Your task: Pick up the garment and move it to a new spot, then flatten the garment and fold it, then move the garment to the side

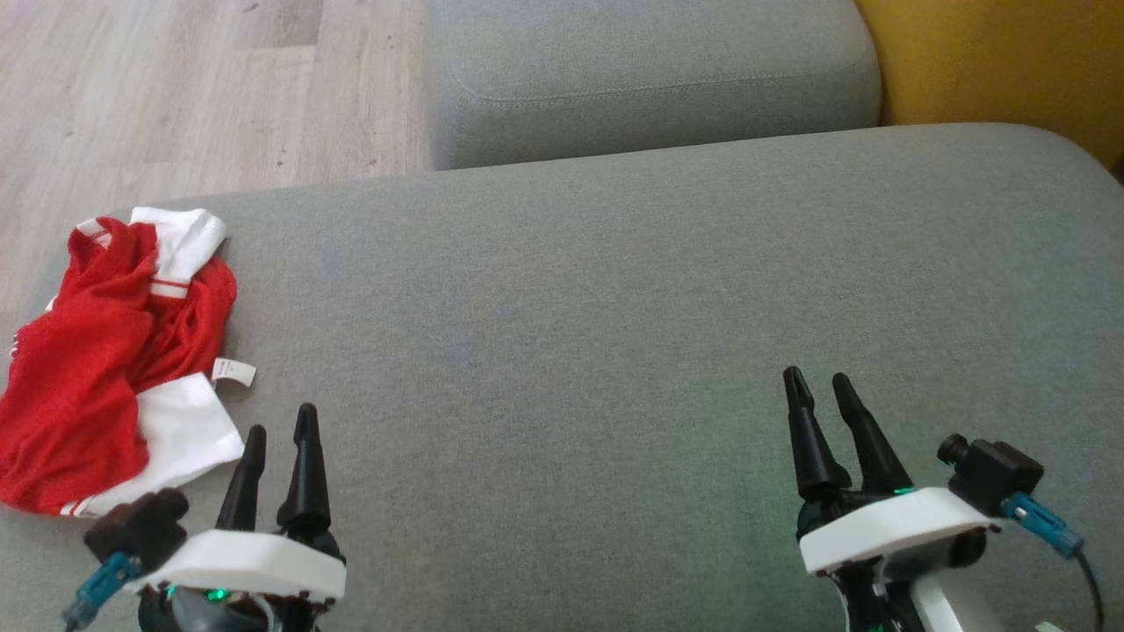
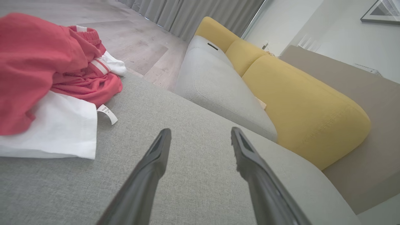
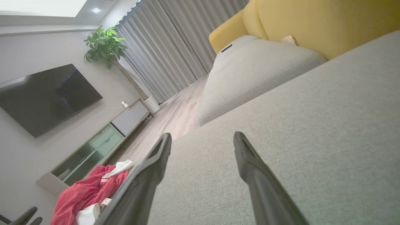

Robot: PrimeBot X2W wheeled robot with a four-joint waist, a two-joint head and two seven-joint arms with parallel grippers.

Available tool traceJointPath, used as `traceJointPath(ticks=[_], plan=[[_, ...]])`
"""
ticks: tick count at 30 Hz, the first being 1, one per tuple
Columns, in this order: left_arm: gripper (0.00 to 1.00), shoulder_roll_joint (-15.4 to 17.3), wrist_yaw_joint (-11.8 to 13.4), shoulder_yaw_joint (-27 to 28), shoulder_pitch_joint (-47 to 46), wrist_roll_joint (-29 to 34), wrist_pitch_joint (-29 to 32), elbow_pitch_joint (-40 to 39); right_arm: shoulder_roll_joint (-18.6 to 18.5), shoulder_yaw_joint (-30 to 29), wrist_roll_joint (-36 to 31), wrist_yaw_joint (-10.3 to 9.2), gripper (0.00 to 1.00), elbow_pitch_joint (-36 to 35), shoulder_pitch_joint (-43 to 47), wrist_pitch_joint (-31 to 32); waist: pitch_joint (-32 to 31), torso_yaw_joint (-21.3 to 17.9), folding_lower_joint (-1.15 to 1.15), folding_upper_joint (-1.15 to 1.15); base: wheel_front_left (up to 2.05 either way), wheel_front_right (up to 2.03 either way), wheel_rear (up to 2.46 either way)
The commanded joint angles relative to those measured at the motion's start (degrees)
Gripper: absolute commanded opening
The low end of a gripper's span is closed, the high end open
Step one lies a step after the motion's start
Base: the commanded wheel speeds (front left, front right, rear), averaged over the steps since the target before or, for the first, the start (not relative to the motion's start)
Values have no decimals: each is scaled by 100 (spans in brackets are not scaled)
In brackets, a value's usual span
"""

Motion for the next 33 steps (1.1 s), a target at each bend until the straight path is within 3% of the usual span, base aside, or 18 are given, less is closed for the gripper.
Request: traceJointPath(ticks=[1, 33], plan=[[100, 76, 25, 77, -113, 190, -83, -235, -77, 110, -208, 31, 100, -248, -296, -89, 0, -2, 0, 0, 0, 0, 0], [100, 91, 139, 257, 241, 2281, -636, -574, -5, -137, -2431, 43, 100, -173, -107, -647, -105, -25, 0, 0, 0, 0, 0]])
